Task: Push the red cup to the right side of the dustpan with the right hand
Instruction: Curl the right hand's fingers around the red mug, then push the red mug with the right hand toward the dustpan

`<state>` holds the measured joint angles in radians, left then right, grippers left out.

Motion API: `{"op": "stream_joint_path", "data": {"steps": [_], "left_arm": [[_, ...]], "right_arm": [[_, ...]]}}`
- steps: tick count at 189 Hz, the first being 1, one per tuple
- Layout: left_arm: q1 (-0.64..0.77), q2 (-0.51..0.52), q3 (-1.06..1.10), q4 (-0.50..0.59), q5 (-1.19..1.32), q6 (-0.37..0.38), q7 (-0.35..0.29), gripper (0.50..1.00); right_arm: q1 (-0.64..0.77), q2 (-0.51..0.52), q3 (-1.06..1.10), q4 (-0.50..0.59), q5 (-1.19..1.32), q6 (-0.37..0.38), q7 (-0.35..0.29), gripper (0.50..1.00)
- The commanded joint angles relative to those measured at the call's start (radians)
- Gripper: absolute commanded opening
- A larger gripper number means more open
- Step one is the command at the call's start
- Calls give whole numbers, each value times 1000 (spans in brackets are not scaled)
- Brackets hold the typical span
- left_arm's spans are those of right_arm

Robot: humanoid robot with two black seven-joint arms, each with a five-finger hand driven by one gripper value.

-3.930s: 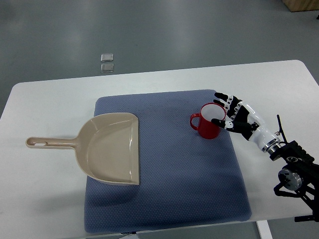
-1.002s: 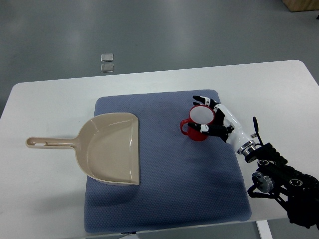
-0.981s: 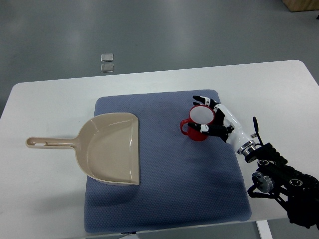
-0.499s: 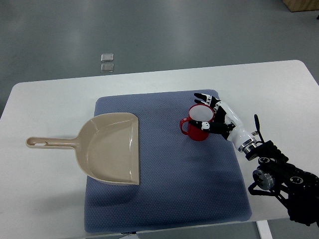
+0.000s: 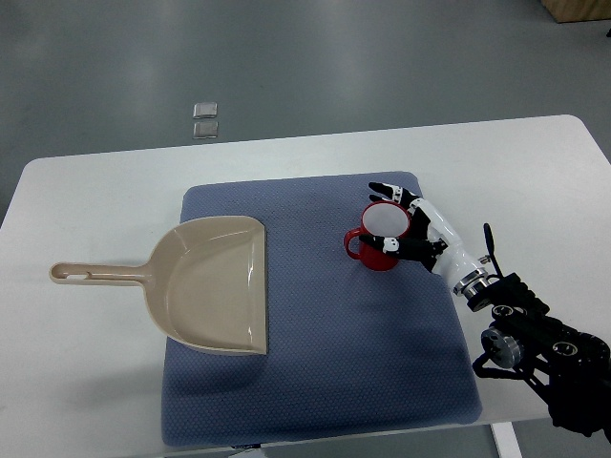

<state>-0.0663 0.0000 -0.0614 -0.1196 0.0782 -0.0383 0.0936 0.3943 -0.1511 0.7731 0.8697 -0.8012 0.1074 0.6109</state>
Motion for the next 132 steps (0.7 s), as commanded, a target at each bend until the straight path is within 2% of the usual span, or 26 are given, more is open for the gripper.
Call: {"op": "stream_joint_path", "data": {"steps": [1,132], "left_arm": [[-1,0,0,0,0,0,0,1000],[0,0,0,0,0,0,0,1000]], "right_arm": [[0,4,0,-2,-1,-3,0,926],[0,39,-35,-8,-1,-49,0,926]]}}
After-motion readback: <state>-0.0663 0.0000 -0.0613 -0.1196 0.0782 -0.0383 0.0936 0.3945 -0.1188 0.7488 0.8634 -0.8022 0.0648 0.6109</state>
